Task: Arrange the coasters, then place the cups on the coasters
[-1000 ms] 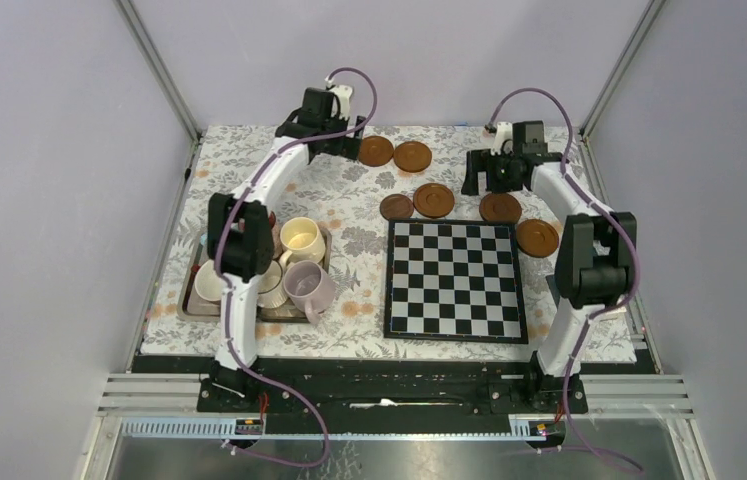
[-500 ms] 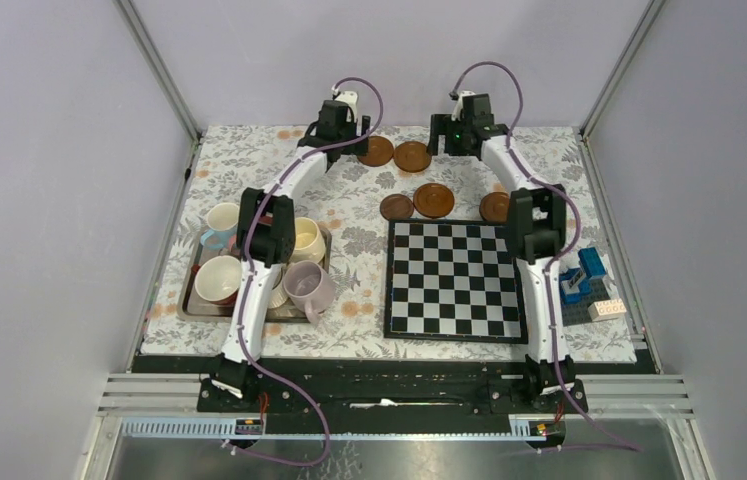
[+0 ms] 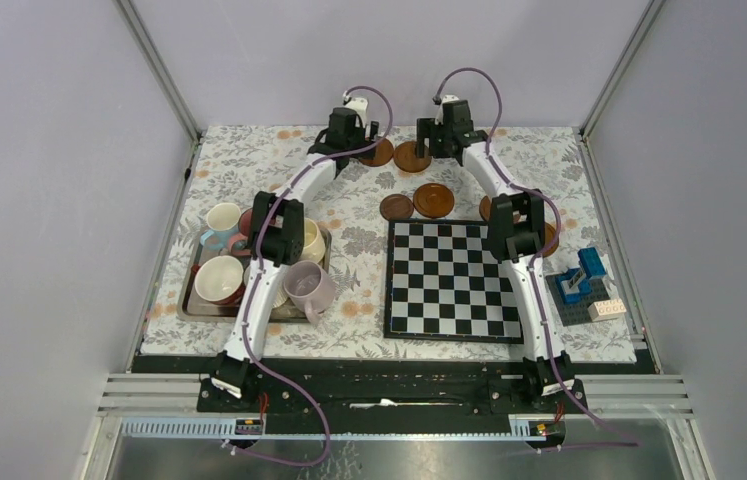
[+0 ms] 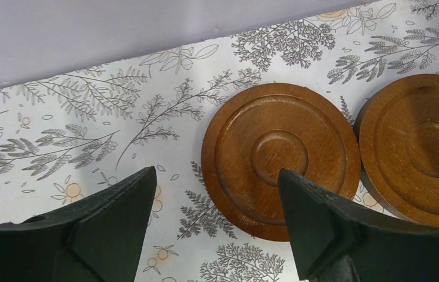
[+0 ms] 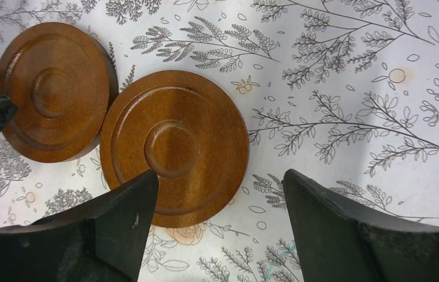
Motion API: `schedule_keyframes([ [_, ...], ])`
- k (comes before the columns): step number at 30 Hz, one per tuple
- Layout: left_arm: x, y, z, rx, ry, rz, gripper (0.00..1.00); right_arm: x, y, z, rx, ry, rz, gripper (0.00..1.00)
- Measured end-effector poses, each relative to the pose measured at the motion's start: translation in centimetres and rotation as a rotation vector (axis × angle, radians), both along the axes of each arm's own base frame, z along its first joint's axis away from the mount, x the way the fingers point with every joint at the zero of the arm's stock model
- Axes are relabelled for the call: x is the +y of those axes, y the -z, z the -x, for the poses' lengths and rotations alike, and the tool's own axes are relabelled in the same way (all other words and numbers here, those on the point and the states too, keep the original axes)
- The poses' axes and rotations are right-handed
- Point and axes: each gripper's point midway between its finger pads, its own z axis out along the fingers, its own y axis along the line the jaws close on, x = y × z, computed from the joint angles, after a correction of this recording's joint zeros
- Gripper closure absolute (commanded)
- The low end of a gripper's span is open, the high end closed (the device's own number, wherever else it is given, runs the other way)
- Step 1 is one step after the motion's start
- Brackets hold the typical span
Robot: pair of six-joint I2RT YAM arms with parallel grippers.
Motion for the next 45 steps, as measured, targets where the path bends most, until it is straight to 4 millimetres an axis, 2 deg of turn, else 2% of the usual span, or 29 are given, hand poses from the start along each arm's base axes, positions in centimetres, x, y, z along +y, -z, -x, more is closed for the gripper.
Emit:
schedule_keyframes([
  [7,-0.5,1.8,0.0,-0.005,0.037,-0.068,0.18,1.0,2.2,-0.2,-0.013,0.008,0.058,0.16],
  [10,-0.4,2.0,-0.1,-0.016,0.048,-0.104,0.21,1.3,2.2,-0.2,-0.028,0.009,0.082,0.19],
  [14,-0.1,2.2,-0.1,-0.029,0.054,-0.142,0.26,1.9,2.4,0.1,-0.027,-0.006,0.093,0.27],
  [18,0.4,2.3,0.3,-0.026,0.053,-0.149,0.36,2.4,2.5,0.3,-0.029,-0.02,0.102,0.38],
  [25,4.5,2.5,2.0,0.086,0.046,-0.163,0.4,4.4,2.6,1.0,-0.03,-0.068,0.099,0.43],
  [33,11.2,2.9,3.6,0.213,-0.01,-0.143,0.45,8.5,2.6,2.8,-0.021,-0.16,0.07,0.47],
  [37,13.8,3.0,4.6,0.254,-0.034,-0.128,0.46,10.6,2.6,3.8,-0.02,-0.197,0.065,0.48],
  [45,16.4,3.2,7.3,0.317,-0.043,-0.106,0.48,14.2,2.6,5.7,-0.02,-0.262,0.059,0.47],
])
